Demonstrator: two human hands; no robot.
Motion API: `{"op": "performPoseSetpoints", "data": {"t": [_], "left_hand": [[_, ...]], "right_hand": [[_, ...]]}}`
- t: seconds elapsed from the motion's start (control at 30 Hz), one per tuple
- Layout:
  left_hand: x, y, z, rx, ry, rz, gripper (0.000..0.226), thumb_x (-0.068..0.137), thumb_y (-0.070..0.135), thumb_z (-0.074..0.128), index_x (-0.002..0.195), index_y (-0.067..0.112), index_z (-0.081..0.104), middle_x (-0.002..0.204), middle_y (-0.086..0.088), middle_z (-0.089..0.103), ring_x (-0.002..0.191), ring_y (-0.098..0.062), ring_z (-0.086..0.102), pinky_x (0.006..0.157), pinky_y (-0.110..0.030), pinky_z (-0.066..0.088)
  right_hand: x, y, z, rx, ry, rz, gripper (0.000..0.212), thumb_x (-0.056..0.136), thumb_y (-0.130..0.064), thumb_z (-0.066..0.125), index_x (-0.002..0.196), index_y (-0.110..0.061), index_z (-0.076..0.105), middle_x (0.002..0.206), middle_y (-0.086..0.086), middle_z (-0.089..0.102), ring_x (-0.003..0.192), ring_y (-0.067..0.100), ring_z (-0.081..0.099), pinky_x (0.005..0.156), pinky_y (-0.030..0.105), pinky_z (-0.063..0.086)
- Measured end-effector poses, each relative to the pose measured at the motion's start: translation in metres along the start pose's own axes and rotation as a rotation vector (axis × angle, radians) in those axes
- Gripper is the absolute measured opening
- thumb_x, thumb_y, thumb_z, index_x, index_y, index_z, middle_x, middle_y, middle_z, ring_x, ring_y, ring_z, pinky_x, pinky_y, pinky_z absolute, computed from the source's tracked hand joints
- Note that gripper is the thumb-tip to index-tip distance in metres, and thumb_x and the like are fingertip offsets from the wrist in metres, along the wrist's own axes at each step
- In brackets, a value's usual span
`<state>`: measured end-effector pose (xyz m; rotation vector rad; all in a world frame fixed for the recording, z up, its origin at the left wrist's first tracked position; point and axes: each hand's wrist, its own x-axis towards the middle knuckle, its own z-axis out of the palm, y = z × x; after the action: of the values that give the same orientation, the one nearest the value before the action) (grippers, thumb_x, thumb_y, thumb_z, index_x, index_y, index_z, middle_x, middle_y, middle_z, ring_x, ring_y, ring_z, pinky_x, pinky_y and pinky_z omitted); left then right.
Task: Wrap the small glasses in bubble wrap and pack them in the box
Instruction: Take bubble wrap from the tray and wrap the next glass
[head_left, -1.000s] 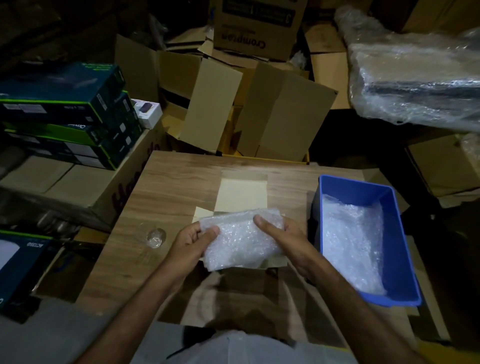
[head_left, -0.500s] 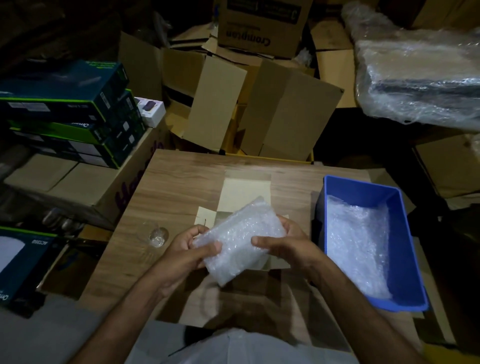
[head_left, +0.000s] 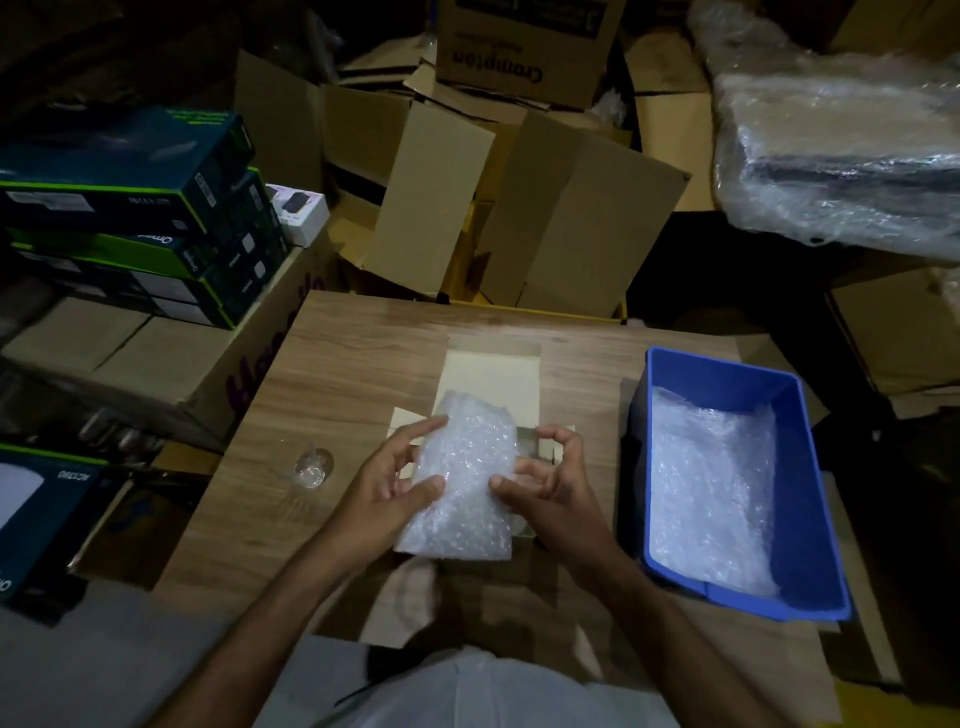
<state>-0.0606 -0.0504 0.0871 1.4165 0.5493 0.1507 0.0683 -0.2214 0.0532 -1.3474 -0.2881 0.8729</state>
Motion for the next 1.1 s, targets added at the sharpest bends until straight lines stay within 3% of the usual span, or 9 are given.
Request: {"op": "performPoseSetpoints", "data": {"t": [0.13,0.23,0.33,0.4,0.53,0.67,0.87,1.0,1.1], "left_hand": [[-0.003,-0.001,-0.004,0.075,-0.027,-0.004,0.061,0.086,-0.008,0.072,0.138,0.019,0.058,0.126,0.011,0.071,0.105,-0.022,0.073,0.080,-0.030,0.061],[-0.002,0.000,-0.017,0.205,-0.042,-0.035,0.071,0.078,-0.004,0.081,0.137,0.028,0.057,0.099,0.017,0.076,0.095,-0.009,0.073,0.079,-0.026,0.061],[0.003,-0.002,-0.029,0.446,0.008,-0.030,0.076,0.070,0.018,0.092,0.135,0.040,0.059,0.098,-0.007,0.076,0.088,-0.026,0.073,0.085,-0.049,0.061],[0.003,0.000,-0.032,0.583,0.022,0.020,0.063,0.071,0.022,0.092,0.126,0.036,0.067,0.107,0.002,0.076,0.093,-0.015,0.073,0.086,-0.045,0.061],[0.002,0.006,-0.038,0.744,0.020,0.138,0.012,0.083,0.028,0.081,0.094,0.027,0.079,0.090,0.012,0.062,0.082,-0.005,0.063,0.072,-0.030,0.056],[-0.002,0.007,-0.043,0.321,-0.074,0.042,0.015,0.097,0.014,0.064,0.106,0.012,0.075,0.112,-0.007,0.072,0.102,-0.016,0.071,0.084,-0.029,0.060],[-0.007,-0.007,-0.050,0.138,-0.029,-0.039,0.023,0.102,0.009,0.054,0.122,0.002,0.063,0.103,-0.027,0.069,0.083,-0.036,0.067,0.064,-0.030,0.058],[-0.012,-0.016,-0.068,-0.074,-0.066,-0.141,0.030,0.100,0.010,0.055,0.128,0.010,0.066,0.125,-0.017,0.069,0.109,-0.031,0.069,0.086,-0.037,0.059],[-0.018,-0.017,-0.083,-0.384,-0.072,-0.236,0.037,0.101,0.021,0.051,0.133,0.006,0.062,0.133,-0.016,0.065,0.122,-0.034,0.064,0.095,-0.041,0.058]], "right_hand": [[0.003,0.000,-0.003,-0.070,-0.143,-0.116,0.026,0.094,0.003,0.066,0.118,-0.005,0.059,0.121,0.019,0.066,0.109,0.033,0.070,0.085,0.050,0.061],[0.004,-0.003,-0.002,-0.130,-0.238,-0.057,0.062,0.081,0.005,0.078,0.138,-0.008,0.057,0.131,0.014,0.067,0.115,0.028,0.069,0.091,0.042,0.060],[0.008,-0.005,-0.001,-0.319,-0.236,-0.120,0.065,0.076,0.002,0.084,0.136,-0.007,0.059,0.131,0.010,0.066,0.112,0.021,0.071,0.091,0.040,0.061],[0.011,-0.010,0.003,-0.424,-0.212,-0.165,0.054,0.080,-0.004,0.083,0.130,-0.010,0.065,0.128,0.005,0.067,0.110,0.018,0.070,0.089,0.040,0.061],[0.016,-0.020,0.009,-0.592,-0.271,-0.223,0.014,0.090,-0.027,0.073,0.104,-0.023,0.075,0.104,-0.001,0.068,0.098,0.020,0.065,0.083,0.046,0.058],[0.021,-0.021,0.016,-0.373,-0.293,-0.034,0.010,0.099,-0.023,0.064,0.107,-0.020,0.068,0.109,0.003,0.068,0.102,0.022,0.067,0.082,0.035,0.060],[0.028,-0.005,0.033,-0.195,-0.290,-0.041,0.022,0.101,-0.010,0.058,0.124,-0.014,0.058,0.120,0.015,0.064,0.097,0.030,0.071,0.064,0.032,0.059],[0.039,0.007,0.044,-0.290,-0.311,-0.225,0.027,0.094,0.006,0.049,0.108,-0.004,0.070,0.111,0.012,0.069,0.099,0.025,0.069,0.076,0.034,0.058],[0.044,0.010,0.055,-0.337,-0.287,-0.219,0.032,0.081,0.000,0.053,0.099,-0.009,0.079,0.118,0.005,0.068,0.114,0.017,0.064,0.094,0.035,0.056]]}}
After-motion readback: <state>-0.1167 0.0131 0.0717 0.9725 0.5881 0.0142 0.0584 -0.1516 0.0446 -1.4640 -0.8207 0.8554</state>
